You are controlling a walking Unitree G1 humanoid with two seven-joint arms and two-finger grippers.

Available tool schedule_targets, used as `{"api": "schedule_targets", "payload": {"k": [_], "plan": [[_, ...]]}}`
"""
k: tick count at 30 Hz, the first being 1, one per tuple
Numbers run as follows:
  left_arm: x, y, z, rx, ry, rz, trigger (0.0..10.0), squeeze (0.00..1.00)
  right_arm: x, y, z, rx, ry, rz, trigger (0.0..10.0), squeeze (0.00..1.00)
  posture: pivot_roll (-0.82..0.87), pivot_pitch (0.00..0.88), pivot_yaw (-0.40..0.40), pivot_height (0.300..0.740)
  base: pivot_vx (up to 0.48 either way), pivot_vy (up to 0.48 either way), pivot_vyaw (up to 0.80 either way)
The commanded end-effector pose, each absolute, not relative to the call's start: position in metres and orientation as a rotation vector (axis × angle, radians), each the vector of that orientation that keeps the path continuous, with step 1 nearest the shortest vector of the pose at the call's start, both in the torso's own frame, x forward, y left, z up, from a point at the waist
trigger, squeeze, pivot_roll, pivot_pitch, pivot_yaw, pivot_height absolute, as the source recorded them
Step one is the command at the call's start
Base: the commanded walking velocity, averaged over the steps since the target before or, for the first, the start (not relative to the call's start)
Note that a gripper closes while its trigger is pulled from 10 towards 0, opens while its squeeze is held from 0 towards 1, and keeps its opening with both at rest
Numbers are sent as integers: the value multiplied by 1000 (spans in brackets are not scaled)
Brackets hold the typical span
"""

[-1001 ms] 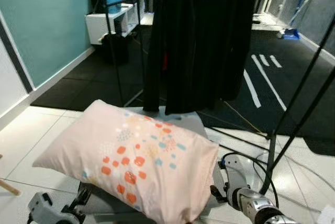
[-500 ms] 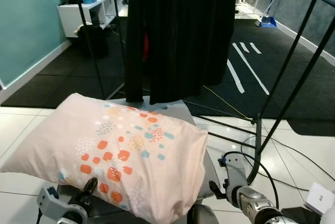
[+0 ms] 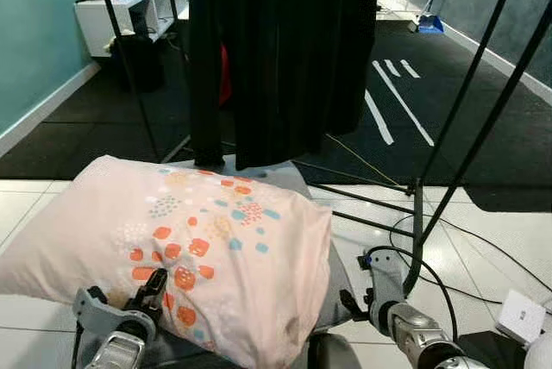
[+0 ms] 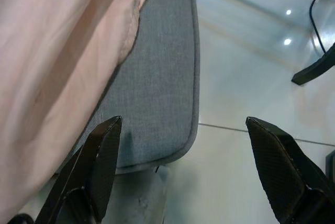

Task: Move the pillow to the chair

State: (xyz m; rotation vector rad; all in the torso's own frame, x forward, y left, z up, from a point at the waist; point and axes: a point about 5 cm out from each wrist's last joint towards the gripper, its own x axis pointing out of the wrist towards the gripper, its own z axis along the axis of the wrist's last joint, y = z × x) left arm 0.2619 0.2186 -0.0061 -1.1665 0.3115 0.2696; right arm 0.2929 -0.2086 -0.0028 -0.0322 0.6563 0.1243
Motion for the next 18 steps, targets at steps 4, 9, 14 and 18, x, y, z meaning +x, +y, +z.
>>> {"api": "schedule_targets", "payload": {"k": [4,9,14,18], "plan": [[272,213,-3,-1155,321,231,10000,0,293,-206,-2,-18,631,132,10000,0,-288,62,-23,455,0,0,0],[280,213,3,-1142,296,211,0,0,294,-207,-1,-11,621,134,10000,0,-293,68,-22,455,0,0,0],[285,215,8,-1141,267,202,0,0,294,-206,-1,-2,614,137,10000,0,-300,72,-14,455,0,0,0],[289,216,11,-1147,243,194,0,0,294,-206,-1,-10,613,145,10000,0,-312,74,-20,455,0,0,0]]}}
